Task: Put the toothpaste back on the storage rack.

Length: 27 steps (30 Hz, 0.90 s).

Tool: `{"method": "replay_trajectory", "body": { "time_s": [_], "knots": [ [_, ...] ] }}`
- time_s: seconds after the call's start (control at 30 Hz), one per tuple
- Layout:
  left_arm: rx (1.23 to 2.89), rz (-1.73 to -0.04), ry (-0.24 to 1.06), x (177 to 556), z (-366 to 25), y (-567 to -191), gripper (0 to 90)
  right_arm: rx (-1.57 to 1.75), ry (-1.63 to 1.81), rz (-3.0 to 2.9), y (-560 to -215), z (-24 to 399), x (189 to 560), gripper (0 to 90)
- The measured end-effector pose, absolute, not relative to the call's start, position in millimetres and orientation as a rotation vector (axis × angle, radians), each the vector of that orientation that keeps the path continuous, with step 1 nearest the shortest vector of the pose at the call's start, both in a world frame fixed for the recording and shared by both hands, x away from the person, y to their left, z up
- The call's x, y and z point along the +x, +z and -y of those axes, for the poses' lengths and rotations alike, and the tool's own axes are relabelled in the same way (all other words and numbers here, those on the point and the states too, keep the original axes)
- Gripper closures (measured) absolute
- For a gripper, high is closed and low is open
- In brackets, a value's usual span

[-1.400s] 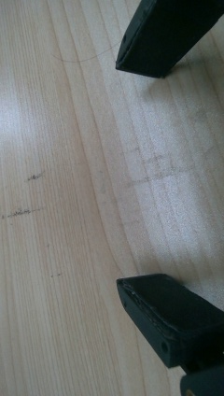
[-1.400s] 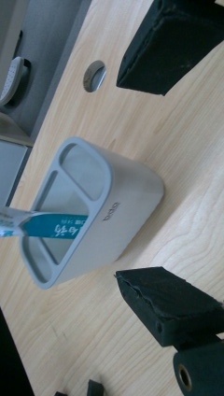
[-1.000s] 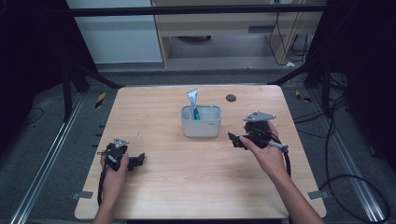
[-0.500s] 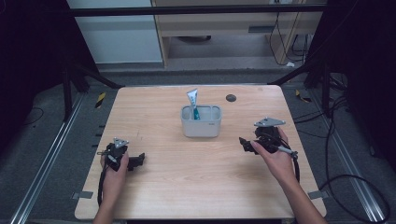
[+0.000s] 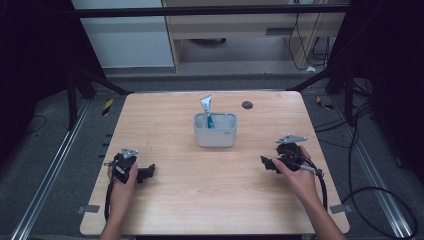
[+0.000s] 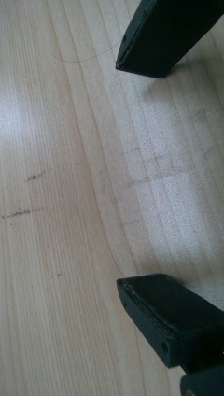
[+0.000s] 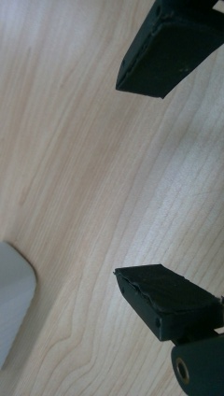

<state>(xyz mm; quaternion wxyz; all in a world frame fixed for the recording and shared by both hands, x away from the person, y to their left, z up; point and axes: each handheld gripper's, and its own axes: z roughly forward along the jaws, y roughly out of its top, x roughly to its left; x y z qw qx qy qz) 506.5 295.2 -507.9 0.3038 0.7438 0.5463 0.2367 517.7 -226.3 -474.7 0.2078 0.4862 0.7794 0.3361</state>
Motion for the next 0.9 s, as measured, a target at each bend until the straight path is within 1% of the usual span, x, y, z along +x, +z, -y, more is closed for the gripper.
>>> {"method": "replay_trajectory", "body": {
  "time_s": [0.27,0.9],
  "knots": [
    [1.971,-1.447,0.627,506,-295,-508,0.0,1.406,0.94,-2.152,-495,233,520,10.4],
    [1.97,-1.448,0.627,506,-295,-508,0.0,1.474,0.939,-2.038,-510,250,533,10.9]
  ]
}}
